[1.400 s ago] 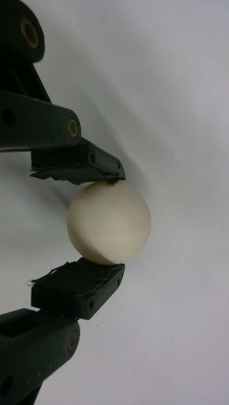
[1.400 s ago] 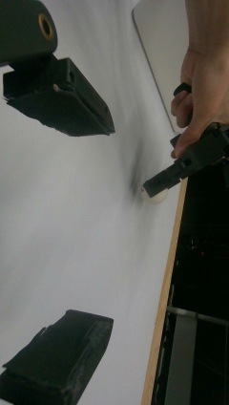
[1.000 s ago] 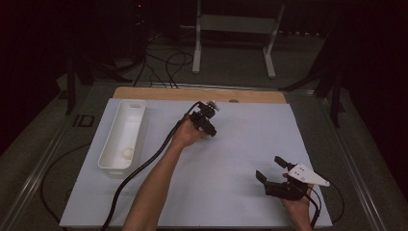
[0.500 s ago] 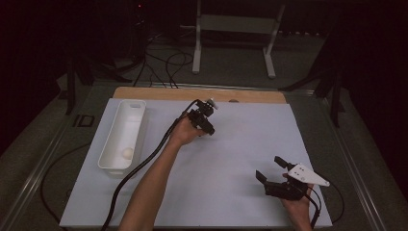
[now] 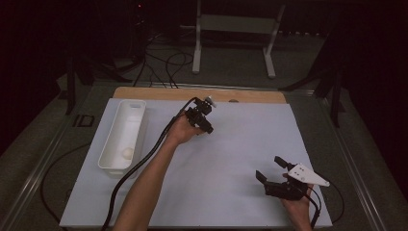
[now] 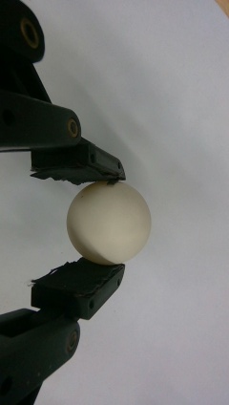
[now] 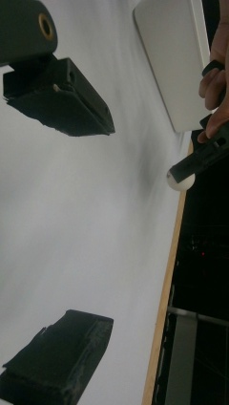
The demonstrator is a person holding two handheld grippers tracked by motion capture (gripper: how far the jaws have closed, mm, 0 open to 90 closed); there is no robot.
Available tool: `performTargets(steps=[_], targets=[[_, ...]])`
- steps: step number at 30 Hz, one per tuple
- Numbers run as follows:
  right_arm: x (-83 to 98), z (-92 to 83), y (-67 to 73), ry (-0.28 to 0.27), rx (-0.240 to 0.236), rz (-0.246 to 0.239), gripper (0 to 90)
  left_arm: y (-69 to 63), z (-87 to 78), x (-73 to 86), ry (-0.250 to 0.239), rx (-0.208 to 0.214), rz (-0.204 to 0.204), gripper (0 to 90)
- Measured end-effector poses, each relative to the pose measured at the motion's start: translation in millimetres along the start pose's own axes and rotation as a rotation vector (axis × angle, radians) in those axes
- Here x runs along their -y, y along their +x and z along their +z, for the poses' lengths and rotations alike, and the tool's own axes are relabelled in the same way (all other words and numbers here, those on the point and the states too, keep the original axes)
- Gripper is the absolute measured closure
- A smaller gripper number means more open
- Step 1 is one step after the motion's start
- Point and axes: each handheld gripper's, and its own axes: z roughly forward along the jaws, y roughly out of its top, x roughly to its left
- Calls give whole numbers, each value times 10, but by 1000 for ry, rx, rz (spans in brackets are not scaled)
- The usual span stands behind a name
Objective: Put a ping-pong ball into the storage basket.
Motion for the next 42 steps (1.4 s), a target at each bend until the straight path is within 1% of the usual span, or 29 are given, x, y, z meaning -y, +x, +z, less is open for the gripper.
performTargets(steps=[2, 8, 11, 21, 28, 38, 39, 42], targets=[[0, 0, 0, 0, 0, 0, 84, 0, 0, 0, 0, 0, 0, 512], [0, 0, 2, 1, -1, 1, 84, 8, -72, 12, -6, -6, 4, 513], [0, -2, -1, 0, 1, 0, 84, 8, -110, 21, -5, -8, 16, 513], [0, -8, 3, 0, 0, 2, 84, 3, -207, 36, -17, -18, 32, 512], [-1, -9, 5, -1, 2, 3, 84, -1, -263, 43, -14, -25, 43, 512], [0, -10, 6, -2, 2, 2, 84, 12, -323, 61, -7, -35, 35, 513], [0, -10, 5, -1, 2, 2, 84, 15, -338, 63, -9, -38, 28, 513], [0, -10, 5, -1, 3, 3, 84, 20, -353, 65, -8, -40, 26, 513]])
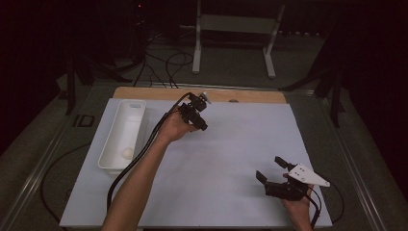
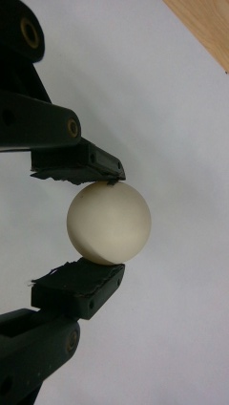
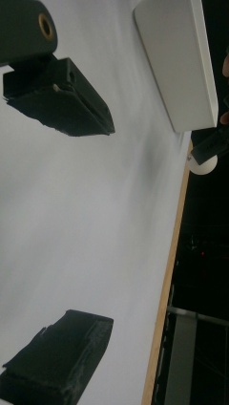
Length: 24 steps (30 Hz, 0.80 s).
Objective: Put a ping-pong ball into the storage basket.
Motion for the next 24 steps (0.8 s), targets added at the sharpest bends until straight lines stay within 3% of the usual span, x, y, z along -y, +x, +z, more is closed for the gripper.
performTargets(steps=[24], targets=[[2, 7, 0, 1, -4, -4, 84, 97, -203, 46, -19, -10, -36, 513]])
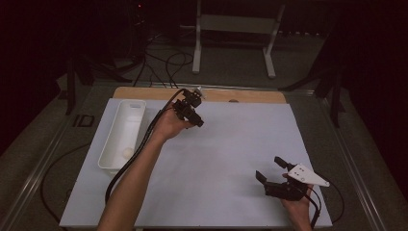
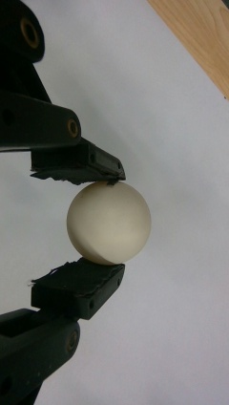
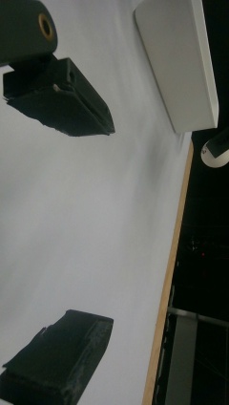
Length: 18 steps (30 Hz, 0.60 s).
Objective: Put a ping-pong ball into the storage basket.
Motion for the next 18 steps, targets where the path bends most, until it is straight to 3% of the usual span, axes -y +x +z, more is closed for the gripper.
performTargets(steps=[18], targets=[[-1, -6, 0, -1, 3, 3, 84, 15, -100, 51, 8, -15, 19, 513]])
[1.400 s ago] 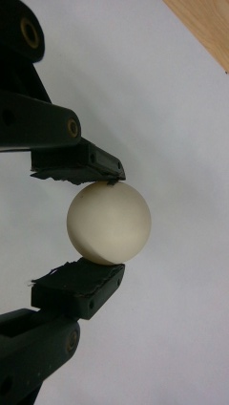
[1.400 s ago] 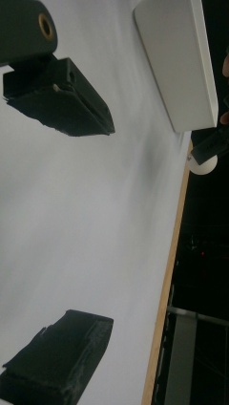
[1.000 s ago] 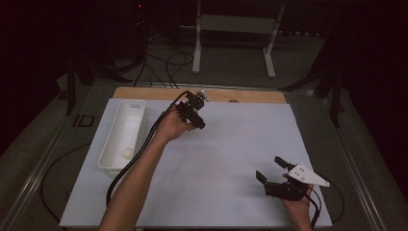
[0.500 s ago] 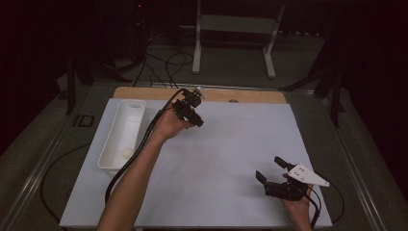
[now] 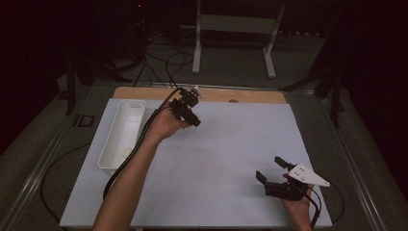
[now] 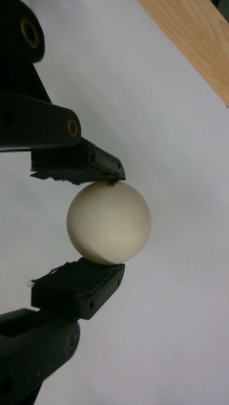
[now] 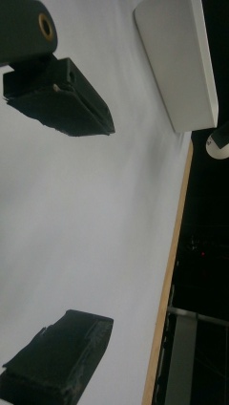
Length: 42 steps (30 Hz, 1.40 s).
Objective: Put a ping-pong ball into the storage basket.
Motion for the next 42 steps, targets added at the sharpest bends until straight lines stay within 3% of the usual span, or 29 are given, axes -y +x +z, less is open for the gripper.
performTargets(steps=[42], targets=[[2, -1, 3, 2, 0, -3, 84, 101, -277, 144, 14, -1, 10, 512]])
